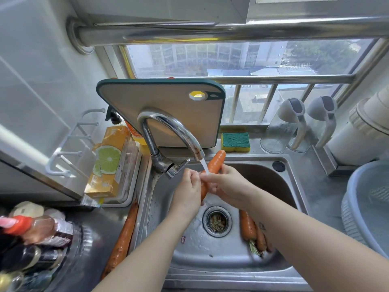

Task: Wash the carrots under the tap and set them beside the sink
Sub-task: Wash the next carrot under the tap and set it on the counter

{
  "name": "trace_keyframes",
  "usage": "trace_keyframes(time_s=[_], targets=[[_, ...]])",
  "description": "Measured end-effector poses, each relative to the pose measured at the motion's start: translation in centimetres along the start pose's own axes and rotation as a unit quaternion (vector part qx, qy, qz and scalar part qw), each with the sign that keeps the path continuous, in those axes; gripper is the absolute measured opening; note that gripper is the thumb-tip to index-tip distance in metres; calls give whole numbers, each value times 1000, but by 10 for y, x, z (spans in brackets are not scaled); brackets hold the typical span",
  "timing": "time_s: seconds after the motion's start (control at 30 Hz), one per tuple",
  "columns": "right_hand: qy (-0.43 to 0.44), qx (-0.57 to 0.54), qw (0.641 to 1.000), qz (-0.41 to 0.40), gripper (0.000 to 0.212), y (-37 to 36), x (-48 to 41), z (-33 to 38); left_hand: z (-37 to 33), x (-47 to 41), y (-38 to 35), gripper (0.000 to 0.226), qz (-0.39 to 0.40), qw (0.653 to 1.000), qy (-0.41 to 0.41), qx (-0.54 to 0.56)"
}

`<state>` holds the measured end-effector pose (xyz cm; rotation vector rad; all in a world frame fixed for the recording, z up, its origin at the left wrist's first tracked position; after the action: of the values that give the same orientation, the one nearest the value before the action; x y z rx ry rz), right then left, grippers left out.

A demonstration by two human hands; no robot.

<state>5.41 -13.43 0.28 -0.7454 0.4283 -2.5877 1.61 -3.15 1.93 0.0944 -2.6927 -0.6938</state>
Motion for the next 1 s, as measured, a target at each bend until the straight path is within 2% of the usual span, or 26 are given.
trace_keyframes(time_s=[0.07,0.23,0.4,0.57,0.63,0.73,0.9,1.0], targets=[[-10,-14,1000,23,30,2,0,1,1,-2,4,25,-1,1000,24,19],[16,15,1000,-22,22,3,-1,0,-6,5,-2,23,-10,999,-37,-29],[-11,-50,998,33,34,4,3,2,-1,-2,2,24,11,1000,15,9],[9,16,999,-48,28,7,1,0,-5,1,-6,22,-8,999,-35,-16],[-1,2,1000,-19,23,4,2,1,-3,1,-6,21,-4,999,-34,0],[-13,-55,998,22,34,5,4,3,-1,-1,-2,22,-6,1000,-27,10],[-12,-61,998,-5,36,2,5,0,-4,2,-6,21,-9,999,-51,-8],[-20,-68,997,2,37,-2,9,-3,2,3,-3,19,-5,999,-34,-10]])
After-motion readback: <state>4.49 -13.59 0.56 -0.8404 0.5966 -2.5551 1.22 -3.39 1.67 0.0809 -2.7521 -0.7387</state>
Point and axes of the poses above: each hand's wrist, its own x-axis away from the middle knuckle, its own y-axis out of the back of the hand, z = x × y, the point moved 5 cm from there along -x, towards the middle knuckle, and after that the axes turned 5 degrees about z, right-handed, at the moved point
